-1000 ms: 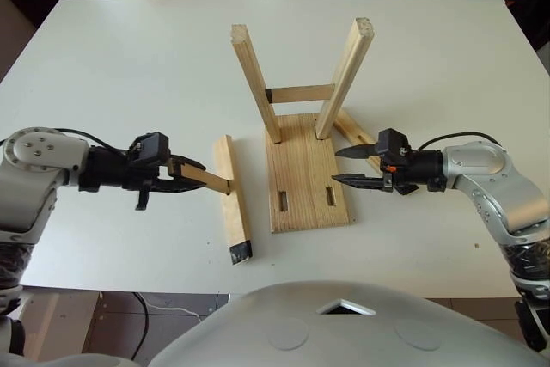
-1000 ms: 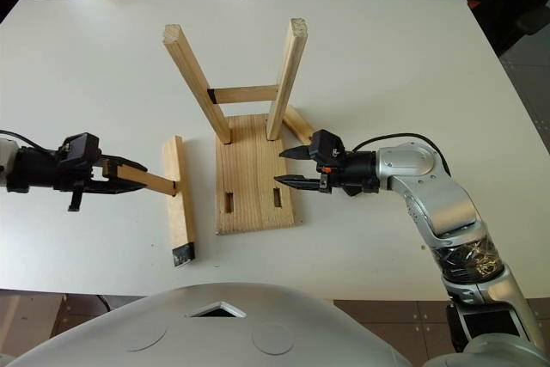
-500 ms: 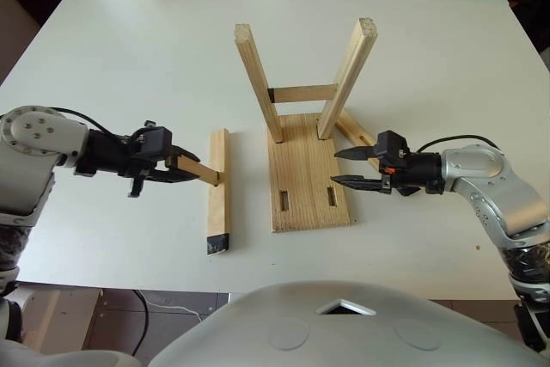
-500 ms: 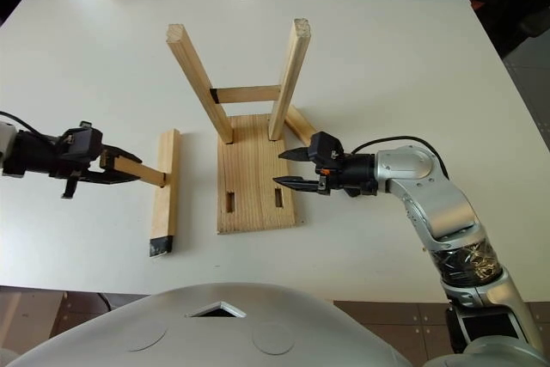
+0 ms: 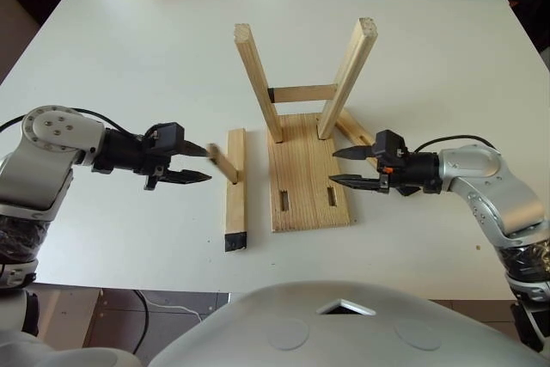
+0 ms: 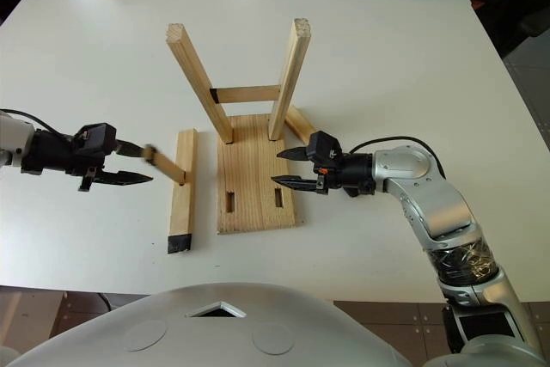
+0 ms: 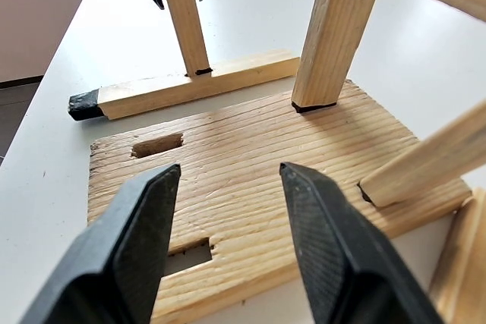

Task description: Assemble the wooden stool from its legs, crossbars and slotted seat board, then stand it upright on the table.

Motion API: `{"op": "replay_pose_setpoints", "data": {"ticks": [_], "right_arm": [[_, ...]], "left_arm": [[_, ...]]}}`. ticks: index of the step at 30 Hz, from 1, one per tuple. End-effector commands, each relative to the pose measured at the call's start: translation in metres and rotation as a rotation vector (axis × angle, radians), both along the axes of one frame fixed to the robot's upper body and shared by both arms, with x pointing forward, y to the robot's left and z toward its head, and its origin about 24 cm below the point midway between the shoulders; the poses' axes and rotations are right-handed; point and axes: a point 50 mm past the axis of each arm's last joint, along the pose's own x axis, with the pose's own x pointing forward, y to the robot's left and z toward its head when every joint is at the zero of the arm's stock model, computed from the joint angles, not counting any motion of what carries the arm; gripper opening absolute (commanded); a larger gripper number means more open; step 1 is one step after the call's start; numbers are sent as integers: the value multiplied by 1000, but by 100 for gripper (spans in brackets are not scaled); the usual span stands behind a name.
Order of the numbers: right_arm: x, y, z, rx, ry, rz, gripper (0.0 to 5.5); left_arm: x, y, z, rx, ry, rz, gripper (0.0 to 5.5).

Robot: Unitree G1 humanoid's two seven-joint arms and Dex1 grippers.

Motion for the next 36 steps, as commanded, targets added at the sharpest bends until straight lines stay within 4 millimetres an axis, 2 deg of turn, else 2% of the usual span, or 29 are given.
{"op": "replay_pose_setpoints", "data": {"ticks": [1, 4, 6, 11, 15, 20, 22, 25, 29, 31, 36], "right_arm": [[-1, 0, 2, 4, -16, -5, 241], [-1, -1, 2, 3, -15, -4, 241], [-2, -2, 1, 0, -13, -6, 241], [-2, -5, 2, -8, -10, -7, 241], [0, -9, 5, -13, -13, -7, 241], [-1, -15, 6, -26, -8, -12, 241], [0, -16, 6, -29, -8, -13, 241], [2, -16, 8, -19, -7, -12, 241], [4, -18, 11, -20, -8, -9, 241], [5, -19, 10, -22, -10, -8, 241], [7, -15, 11, -17, -15, 2, 241]], "left_arm": [[3, -2, 14, -47, -24, 9, 295], [0, 7, 14, -50, -24, 51, 356], [-7, 9, 11, -71, -10, 70, 375], [-19, 1, 12, -254, 3, 132, 375], [-33, 1, 12, -437, 16, 270, 375], [-59, -2, -7, -465, 24, 388, 375], [-56, -6, -4, -527, -32, 433, 375], [-53, -13, 16, -739, -63, 465, 375], [-49, -13, 29, -843, -101, 493, 437], [-47, -15, 34, -886, -114, 488, 437], [-32, -23, 38, -948, -154, 516, 370]]}}
